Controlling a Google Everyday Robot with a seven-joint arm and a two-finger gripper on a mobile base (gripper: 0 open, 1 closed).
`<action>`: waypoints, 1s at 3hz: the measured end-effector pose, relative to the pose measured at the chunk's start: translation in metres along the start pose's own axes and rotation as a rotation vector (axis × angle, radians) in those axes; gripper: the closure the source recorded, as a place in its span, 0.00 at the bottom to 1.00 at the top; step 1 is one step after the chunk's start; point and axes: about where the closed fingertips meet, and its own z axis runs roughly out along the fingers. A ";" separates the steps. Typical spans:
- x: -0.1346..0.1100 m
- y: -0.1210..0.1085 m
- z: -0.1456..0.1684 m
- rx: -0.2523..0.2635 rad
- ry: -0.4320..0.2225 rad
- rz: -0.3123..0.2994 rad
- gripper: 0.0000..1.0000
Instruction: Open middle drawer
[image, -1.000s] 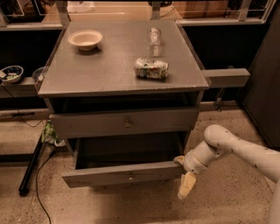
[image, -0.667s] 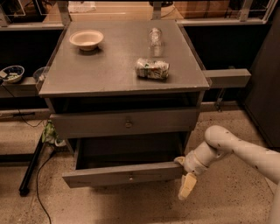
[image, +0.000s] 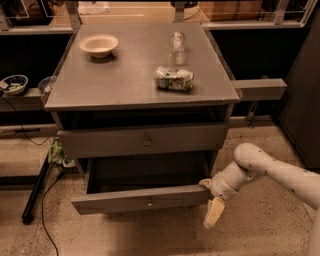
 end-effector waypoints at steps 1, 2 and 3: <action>-0.001 0.002 -0.001 0.001 0.001 -0.005 0.00; -0.005 0.043 -0.004 0.008 -0.006 -0.068 0.00; -0.005 0.043 -0.004 0.008 -0.007 -0.068 0.00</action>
Offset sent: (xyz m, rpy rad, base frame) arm -0.0517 0.0031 0.0341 0.0295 -0.0662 0.0446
